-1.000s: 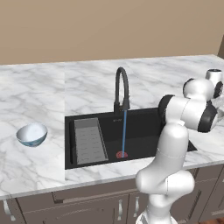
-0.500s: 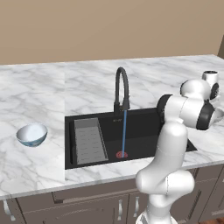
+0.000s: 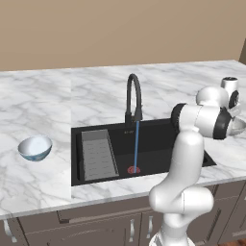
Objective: Rinse each bowl for a few seconds and place them down in the sink or on the counter.
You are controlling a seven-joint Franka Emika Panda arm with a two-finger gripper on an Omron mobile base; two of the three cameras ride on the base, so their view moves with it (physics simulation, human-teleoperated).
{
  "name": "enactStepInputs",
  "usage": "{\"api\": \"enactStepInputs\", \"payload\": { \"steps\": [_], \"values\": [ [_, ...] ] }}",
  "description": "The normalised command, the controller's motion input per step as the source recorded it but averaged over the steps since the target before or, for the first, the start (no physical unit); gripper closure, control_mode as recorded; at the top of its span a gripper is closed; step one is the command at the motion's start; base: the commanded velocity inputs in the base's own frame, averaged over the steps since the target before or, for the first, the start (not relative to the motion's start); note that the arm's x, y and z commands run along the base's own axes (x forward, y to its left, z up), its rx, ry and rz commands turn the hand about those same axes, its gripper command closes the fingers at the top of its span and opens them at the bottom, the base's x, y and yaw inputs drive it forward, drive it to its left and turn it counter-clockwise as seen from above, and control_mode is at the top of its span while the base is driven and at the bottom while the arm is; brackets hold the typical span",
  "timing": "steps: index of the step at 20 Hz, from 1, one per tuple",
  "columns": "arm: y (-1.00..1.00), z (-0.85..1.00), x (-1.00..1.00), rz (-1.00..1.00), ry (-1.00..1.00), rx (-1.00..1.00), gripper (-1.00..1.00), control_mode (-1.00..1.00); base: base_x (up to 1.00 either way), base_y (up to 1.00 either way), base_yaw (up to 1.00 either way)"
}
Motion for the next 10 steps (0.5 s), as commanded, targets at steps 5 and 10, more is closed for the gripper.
{"api": "enactStepInputs", "payload": {
  "steps": [5, 10],
  "values": [
    [-0.19, -0.03, 0.07, 0.02, 0.00, 0.00, -1.00, -1.00, 0.00, 0.00, 0.00],
    [-0.10, -0.14, 0.06, 0.03, 0.00, 0.00, -1.00, -1.00, 0.00, 0.00, 0.00]
  ]
}}
